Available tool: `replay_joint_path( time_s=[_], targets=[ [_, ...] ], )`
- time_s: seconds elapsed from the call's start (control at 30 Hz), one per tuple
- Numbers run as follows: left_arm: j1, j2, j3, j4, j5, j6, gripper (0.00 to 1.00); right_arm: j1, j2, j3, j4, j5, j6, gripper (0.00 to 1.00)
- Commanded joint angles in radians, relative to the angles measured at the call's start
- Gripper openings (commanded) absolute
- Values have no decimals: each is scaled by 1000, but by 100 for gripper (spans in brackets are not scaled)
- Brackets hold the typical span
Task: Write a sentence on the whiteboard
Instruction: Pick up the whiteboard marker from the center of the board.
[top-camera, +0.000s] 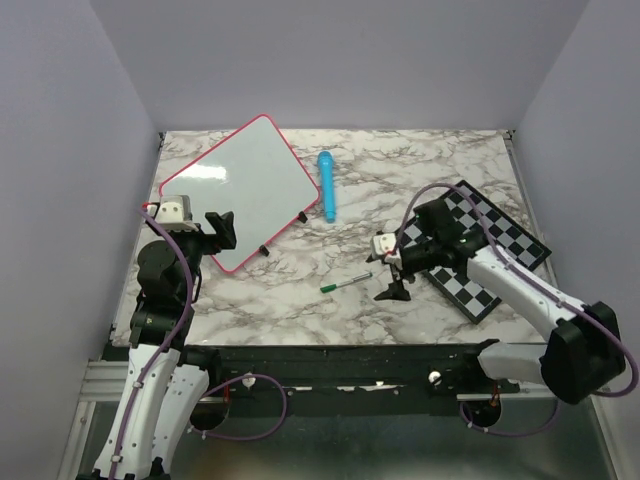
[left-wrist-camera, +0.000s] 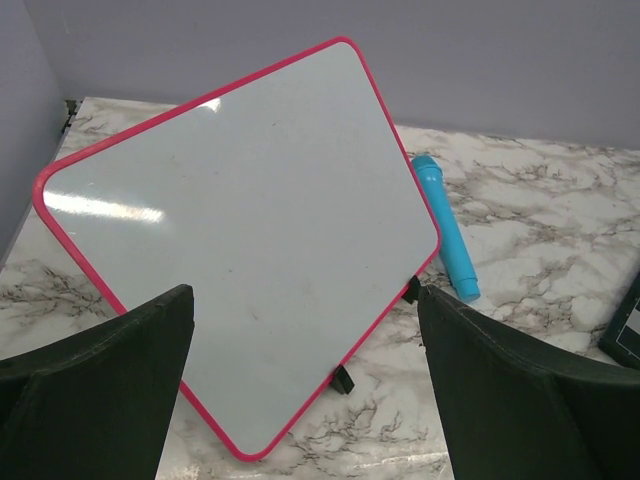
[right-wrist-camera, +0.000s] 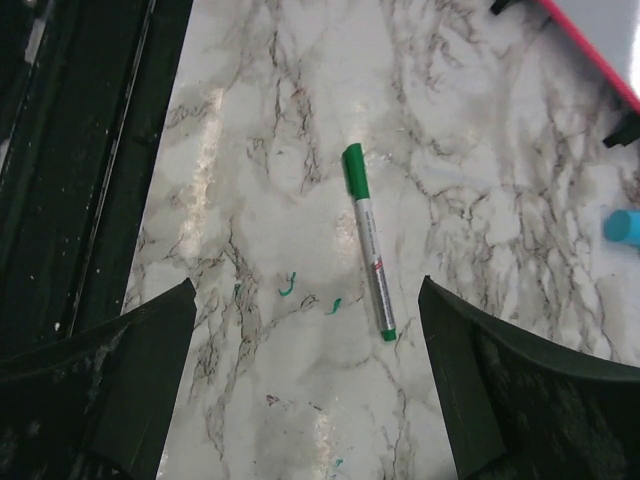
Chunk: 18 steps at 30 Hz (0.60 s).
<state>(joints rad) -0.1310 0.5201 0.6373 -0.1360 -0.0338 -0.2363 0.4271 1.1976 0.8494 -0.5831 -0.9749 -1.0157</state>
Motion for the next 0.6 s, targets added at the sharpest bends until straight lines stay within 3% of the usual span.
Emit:
replay_joint_path(
  time_s=[0.0,0.23,0.4,0.57],
  targets=[
    [4,0,-11,15,26,2,99,126,161,63,-18,255,-101,95],
    [4,-3,-13,15,29,3,99,226,428,234,-40,467,-44,72],
    [4,-12,-13,19,32,2,99,271,508,255,-40,573,-35,58],
    [4,-17,-11,22,32,-3,99,291,559,263,-20,633,-12,51]
  ],
)
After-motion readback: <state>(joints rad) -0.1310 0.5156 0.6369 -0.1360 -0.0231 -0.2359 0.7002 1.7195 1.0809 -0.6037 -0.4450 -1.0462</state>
